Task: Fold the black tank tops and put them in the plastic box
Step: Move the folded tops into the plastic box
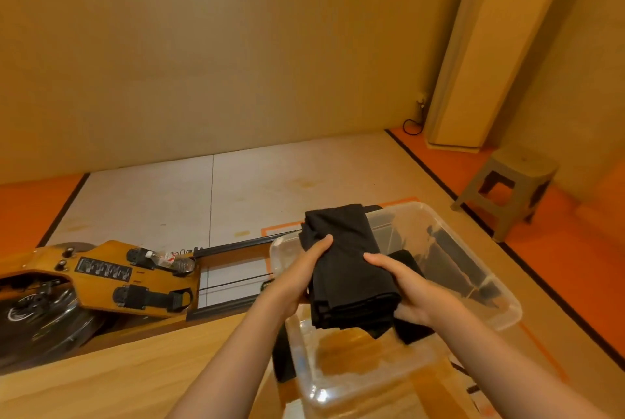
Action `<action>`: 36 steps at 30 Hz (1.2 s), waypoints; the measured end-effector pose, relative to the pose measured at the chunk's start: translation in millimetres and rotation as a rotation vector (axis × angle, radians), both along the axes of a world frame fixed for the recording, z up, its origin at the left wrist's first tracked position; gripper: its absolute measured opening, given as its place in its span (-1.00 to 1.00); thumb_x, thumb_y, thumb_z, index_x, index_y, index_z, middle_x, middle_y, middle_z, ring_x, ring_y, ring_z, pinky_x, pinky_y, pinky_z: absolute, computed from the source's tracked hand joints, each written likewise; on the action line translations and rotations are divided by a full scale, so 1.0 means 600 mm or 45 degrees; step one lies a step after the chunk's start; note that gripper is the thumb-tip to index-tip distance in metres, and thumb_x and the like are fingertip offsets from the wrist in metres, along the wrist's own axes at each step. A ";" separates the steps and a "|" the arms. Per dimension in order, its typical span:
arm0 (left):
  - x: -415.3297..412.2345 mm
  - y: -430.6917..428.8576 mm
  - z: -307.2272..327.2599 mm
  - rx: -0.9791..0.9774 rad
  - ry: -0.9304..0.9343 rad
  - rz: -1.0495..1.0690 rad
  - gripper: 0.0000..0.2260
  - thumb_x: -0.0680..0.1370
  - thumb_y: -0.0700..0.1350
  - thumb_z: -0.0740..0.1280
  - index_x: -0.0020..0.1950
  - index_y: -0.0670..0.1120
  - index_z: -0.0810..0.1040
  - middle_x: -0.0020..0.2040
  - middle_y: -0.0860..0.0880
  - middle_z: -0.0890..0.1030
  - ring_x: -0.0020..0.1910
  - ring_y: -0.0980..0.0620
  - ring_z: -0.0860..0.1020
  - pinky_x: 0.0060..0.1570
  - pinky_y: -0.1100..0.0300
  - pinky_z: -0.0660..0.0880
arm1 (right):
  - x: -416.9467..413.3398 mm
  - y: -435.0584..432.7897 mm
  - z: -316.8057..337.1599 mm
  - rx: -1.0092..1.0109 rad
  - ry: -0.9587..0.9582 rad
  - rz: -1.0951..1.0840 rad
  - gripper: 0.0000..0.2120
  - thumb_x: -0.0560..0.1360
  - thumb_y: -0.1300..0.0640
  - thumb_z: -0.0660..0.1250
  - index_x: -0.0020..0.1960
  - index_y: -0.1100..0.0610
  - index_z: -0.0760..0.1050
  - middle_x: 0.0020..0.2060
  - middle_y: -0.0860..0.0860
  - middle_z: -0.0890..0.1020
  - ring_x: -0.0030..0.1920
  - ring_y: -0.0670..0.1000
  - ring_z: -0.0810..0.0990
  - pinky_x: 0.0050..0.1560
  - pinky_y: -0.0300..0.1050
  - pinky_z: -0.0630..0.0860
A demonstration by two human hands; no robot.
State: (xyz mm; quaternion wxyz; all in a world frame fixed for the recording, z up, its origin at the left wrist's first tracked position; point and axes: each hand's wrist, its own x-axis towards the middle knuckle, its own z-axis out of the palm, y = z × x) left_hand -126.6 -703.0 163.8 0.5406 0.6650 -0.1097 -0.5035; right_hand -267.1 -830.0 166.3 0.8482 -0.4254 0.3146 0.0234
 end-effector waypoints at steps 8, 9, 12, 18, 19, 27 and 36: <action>-0.021 -0.063 -0.093 0.244 0.224 -0.070 -0.46 0.47 0.37 0.22 0.19 -0.02 0.55 0.10 -0.13 0.64 0.09 -0.13 0.61 0.07 -0.06 0.58 | 0.001 -0.113 -0.066 0.000 0.343 0.485 -0.59 0.52 -0.07 0.32 0.18 0.22 0.61 0.21 0.19 0.59 0.25 0.17 0.55 0.39 0.07 0.35; -0.022 -0.071 -0.102 0.266 0.269 -0.049 -0.46 0.49 0.35 0.21 0.19 -0.06 0.55 0.07 -0.15 0.65 0.06 -0.13 0.62 0.03 -0.04 0.59 | 0.007 -0.122 -0.077 0.005 0.373 0.522 -0.54 0.50 -0.09 0.35 0.25 0.22 0.57 0.25 0.20 0.56 0.29 0.19 0.50 0.41 0.09 0.32; -0.030 -0.090 -0.135 0.363 0.316 0.001 -0.44 0.52 0.32 0.20 0.22 -0.12 0.55 0.00 -0.15 0.65 -0.02 -0.12 0.63 -0.12 0.03 0.60 | 0.020 -0.145 -0.117 -0.055 0.468 0.627 -0.44 0.43 -0.11 0.41 0.32 0.19 0.50 0.27 0.19 0.55 0.33 0.20 0.46 0.42 0.12 0.29; -0.042 -0.124 -0.212 0.468 0.243 0.288 -0.45 0.61 0.21 0.15 0.49 -0.07 0.22 0.27 -0.16 0.51 0.15 -0.17 0.53 0.09 0.00 0.49 | 0.037 -0.149 -0.174 -0.129 0.624 0.683 -0.65 0.54 -0.10 0.28 0.26 0.03 0.44 0.25 0.14 0.52 0.26 0.19 0.48 0.34 0.25 0.36; -0.043 -0.129 -0.223 0.479 0.227 0.340 -0.45 0.62 0.18 0.13 0.52 -0.07 0.15 0.34 -0.18 0.45 0.22 -0.21 0.50 0.12 -0.01 0.47 | 0.038 -0.148 -0.182 -0.147 0.641 0.680 -0.65 0.55 -0.10 0.26 0.28 0.02 0.40 0.24 0.13 0.51 0.24 0.18 0.49 0.33 0.26 0.37; -0.049 -0.134 -0.286 0.602 -0.036 0.238 -0.51 0.68 0.07 0.03 0.55 -0.09 0.05 0.43 -0.22 0.36 0.35 -0.27 0.39 0.36 -0.12 0.33 | 0.046 -0.147 -0.224 -0.340 0.721 0.757 -0.35 0.57 -0.10 0.26 0.52 0.02 0.03 0.35 0.10 0.38 0.30 0.18 0.43 0.26 0.22 0.46; -0.048 -0.154 -0.280 0.551 -0.029 0.019 -0.46 0.68 0.09 -0.03 0.58 -0.06 -0.16 0.54 -0.17 0.20 0.46 -0.23 0.27 0.43 -0.10 0.24 | 0.056 -0.142 -0.232 -0.786 1.001 0.810 -0.36 0.63 -0.13 0.06 0.57 0.11 -0.08 0.46 0.16 0.27 0.25 0.24 0.49 0.10 0.13 0.58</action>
